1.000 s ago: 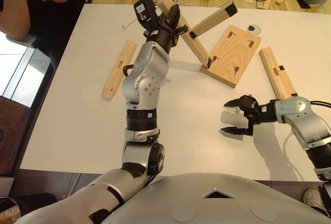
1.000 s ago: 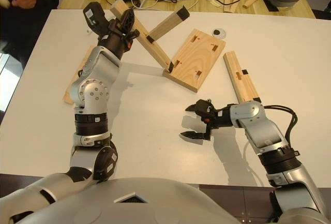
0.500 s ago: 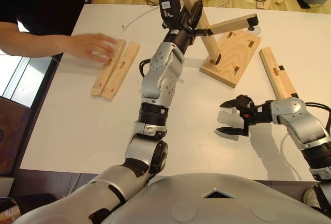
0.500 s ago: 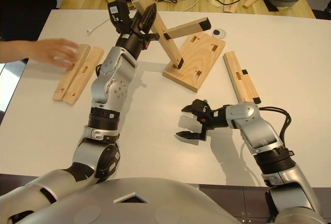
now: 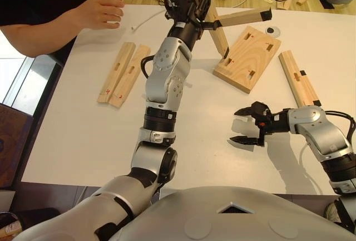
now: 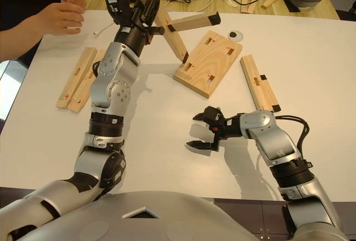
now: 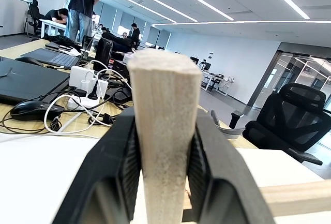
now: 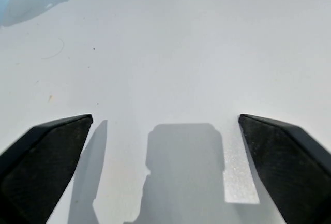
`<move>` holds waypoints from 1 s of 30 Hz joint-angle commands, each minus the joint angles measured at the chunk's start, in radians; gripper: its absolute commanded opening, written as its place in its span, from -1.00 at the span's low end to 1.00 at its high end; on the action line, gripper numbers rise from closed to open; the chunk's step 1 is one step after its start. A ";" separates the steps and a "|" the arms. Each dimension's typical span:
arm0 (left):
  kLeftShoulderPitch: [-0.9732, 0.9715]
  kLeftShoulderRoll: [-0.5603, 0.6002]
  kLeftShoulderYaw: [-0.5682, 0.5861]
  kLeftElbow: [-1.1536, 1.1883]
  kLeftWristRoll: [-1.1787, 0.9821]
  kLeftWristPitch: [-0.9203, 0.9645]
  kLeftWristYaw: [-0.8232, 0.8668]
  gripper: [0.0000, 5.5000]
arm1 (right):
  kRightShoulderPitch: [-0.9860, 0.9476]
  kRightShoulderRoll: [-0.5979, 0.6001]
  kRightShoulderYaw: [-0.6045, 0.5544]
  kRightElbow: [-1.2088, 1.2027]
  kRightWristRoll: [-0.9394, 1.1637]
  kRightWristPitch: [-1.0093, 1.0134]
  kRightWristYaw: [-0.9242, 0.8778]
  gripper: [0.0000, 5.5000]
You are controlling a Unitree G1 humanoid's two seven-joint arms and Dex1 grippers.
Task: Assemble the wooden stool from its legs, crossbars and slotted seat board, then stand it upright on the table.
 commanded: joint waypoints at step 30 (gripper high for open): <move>-0.041 0.030 -0.121 0.060 0.105 0.156 -0.102 -0.63 | 0.001 0.030 -0.005 0.019 0.013 0.021 -0.048 0.96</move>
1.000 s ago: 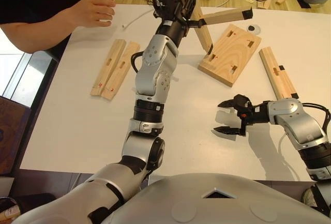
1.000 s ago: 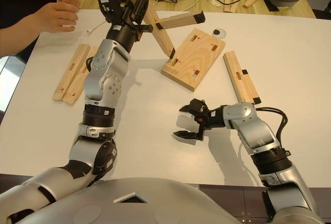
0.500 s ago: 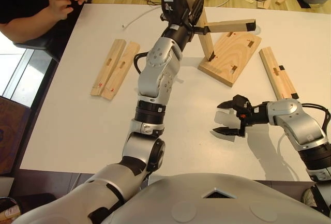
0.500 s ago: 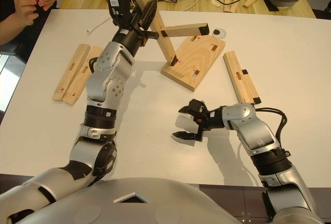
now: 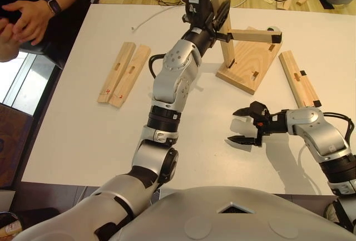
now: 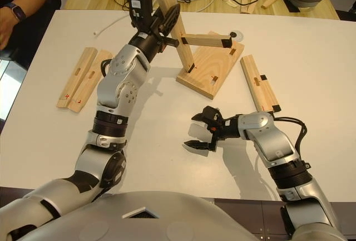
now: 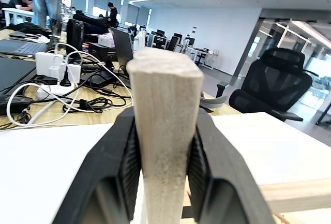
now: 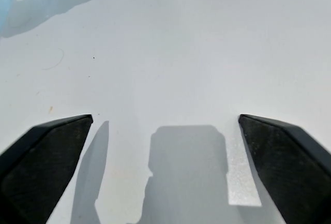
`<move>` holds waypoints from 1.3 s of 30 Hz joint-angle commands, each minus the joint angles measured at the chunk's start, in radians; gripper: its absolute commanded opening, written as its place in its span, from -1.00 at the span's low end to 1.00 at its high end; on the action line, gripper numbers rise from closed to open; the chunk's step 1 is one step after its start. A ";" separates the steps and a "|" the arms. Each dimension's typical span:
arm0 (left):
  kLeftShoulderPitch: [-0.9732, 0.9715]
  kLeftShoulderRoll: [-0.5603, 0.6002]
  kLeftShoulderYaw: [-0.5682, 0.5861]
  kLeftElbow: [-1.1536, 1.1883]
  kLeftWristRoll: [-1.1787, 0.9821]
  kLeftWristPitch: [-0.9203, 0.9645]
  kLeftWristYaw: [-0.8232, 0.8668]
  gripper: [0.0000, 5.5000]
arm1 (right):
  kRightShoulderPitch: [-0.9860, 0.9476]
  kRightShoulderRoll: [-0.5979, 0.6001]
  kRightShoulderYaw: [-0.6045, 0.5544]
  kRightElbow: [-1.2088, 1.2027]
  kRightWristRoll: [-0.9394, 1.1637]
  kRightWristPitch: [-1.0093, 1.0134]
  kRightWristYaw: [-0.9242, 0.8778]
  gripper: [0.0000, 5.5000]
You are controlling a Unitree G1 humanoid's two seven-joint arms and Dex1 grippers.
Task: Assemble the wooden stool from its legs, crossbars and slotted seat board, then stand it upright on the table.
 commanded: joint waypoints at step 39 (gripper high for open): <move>0.048 0.509 0.169 -0.170 -0.054 0.581 -0.171 -0.63 | 0.028 0.078 -0.010 0.122 -0.025 -0.107 -0.091 0.96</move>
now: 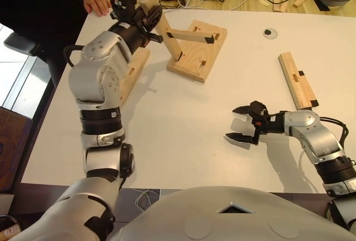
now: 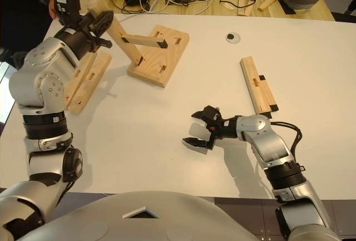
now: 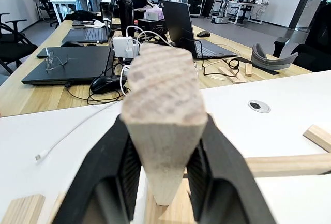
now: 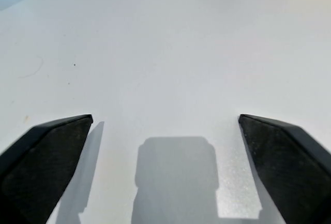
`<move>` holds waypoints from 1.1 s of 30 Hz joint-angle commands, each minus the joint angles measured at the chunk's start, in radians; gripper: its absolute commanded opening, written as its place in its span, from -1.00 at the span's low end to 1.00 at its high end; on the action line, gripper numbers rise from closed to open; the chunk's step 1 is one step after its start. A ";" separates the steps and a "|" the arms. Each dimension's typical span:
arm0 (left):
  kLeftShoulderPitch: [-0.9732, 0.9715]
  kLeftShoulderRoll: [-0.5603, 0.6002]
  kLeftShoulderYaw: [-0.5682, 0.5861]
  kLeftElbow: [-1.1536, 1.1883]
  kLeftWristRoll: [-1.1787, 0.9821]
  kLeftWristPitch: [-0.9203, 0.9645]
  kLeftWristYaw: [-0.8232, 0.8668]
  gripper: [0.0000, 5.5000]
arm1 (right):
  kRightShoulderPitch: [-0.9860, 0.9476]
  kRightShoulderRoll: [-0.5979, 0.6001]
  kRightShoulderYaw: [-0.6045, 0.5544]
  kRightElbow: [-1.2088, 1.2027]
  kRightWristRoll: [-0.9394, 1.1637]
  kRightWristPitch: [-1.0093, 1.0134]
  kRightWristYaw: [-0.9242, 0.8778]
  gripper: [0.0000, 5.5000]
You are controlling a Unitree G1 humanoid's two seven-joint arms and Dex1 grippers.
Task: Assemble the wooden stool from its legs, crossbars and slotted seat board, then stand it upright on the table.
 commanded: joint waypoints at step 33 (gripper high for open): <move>-0.184 -0.079 -0.035 0.112 0.004 -0.152 -0.007 0.20 | 0.010 0.106 -0.033 0.134 0.013 -0.013 -0.036 0.96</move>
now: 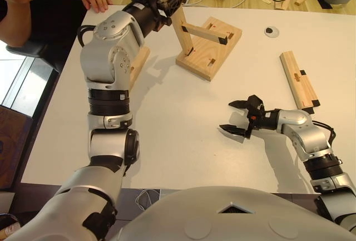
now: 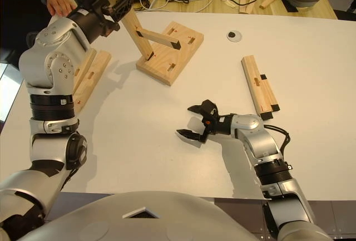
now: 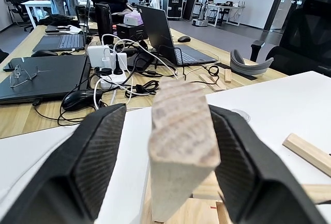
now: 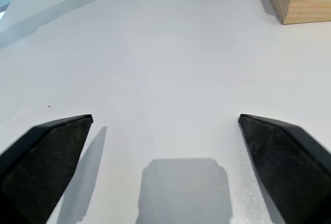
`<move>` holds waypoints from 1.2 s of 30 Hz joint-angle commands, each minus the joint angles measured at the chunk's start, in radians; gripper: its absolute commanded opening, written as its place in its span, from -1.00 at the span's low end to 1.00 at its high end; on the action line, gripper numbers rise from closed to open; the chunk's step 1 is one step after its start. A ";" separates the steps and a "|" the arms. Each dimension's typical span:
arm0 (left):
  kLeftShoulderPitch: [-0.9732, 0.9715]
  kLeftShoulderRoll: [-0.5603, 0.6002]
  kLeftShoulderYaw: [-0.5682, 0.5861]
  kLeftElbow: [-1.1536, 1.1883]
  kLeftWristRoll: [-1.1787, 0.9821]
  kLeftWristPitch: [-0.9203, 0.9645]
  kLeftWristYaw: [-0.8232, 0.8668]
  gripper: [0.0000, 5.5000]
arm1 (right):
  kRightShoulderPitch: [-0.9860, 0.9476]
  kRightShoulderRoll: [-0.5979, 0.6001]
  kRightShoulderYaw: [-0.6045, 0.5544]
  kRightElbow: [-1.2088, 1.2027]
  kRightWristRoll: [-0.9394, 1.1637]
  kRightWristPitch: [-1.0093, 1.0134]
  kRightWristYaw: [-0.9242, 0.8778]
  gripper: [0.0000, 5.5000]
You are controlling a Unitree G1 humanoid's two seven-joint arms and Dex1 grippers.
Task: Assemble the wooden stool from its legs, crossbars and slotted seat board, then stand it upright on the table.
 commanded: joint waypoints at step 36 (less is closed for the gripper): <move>0.112 -0.143 -0.078 -0.041 0.024 0.040 0.145 0.60 | 0.002 -0.007 0.003 0.045 -0.025 0.051 -0.004 0.96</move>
